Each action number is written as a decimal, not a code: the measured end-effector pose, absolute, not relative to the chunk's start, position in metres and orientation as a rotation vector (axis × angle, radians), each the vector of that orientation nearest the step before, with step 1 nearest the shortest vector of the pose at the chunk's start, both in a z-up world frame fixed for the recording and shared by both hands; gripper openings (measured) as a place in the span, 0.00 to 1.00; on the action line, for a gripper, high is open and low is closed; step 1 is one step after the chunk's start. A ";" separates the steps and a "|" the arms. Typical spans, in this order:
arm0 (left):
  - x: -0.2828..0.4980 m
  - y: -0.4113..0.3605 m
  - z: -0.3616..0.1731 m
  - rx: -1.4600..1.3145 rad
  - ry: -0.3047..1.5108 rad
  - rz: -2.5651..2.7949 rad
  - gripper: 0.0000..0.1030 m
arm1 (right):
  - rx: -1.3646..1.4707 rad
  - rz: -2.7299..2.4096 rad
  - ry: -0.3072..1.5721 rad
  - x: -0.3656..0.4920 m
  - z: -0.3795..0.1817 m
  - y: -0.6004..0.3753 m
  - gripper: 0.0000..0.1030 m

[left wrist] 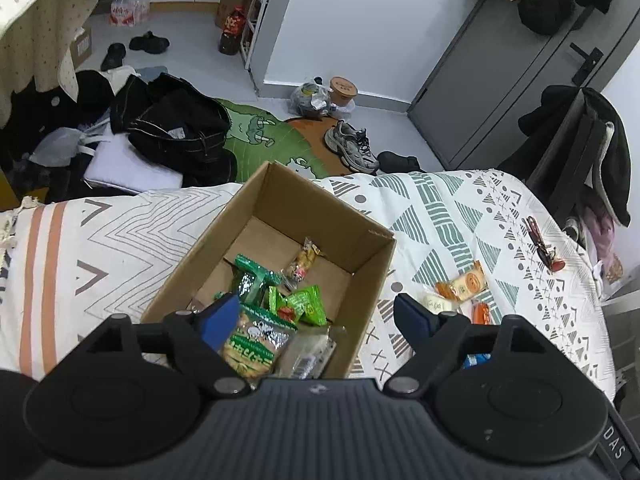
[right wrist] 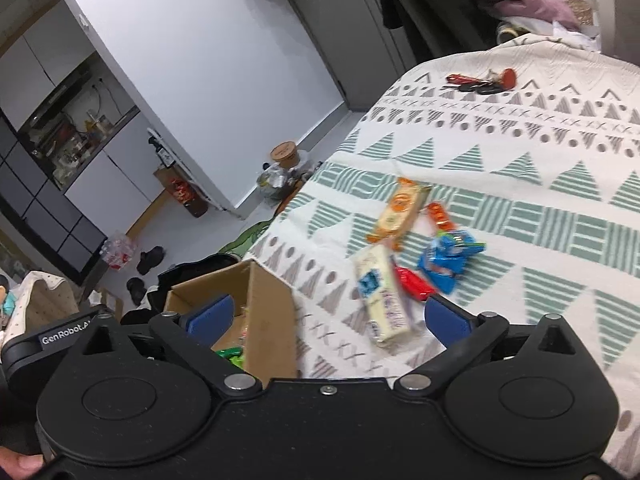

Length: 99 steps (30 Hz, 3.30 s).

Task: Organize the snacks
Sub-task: 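Grasp white cake pack with left tool while right tool grasps blue candy pack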

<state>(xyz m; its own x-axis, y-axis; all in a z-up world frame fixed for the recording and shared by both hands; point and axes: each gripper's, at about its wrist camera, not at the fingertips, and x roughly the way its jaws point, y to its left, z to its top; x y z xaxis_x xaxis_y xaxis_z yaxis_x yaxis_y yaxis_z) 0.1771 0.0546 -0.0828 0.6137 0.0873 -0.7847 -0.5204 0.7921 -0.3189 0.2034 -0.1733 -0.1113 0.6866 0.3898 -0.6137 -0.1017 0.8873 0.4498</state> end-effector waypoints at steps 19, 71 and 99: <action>0.166 -0.022 -0.065 -0.423 0.808 0.368 0.84 | 0.454 0.305 0.724 0.184 -0.112 -0.248 1.00; 0.251 -0.101 -0.163 -0.341 0.942 0.256 0.82 | 0.533 0.260 0.772 0.266 -0.175 -0.304 0.99; 0.282 -0.086 -0.207 -0.438 0.962 0.210 0.30 | 0.487 0.268 0.888 0.322 -0.216 -0.273 0.83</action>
<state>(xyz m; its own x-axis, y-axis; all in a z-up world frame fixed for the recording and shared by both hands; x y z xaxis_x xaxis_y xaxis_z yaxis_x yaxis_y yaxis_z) 0.2818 -0.0858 -0.2071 0.5607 -0.0191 -0.8278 -0.3626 0.8931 -0.2662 0.3220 -0.2734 -0.2156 0.6080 0.4185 -0.6747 -0.0241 0.8591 0.5112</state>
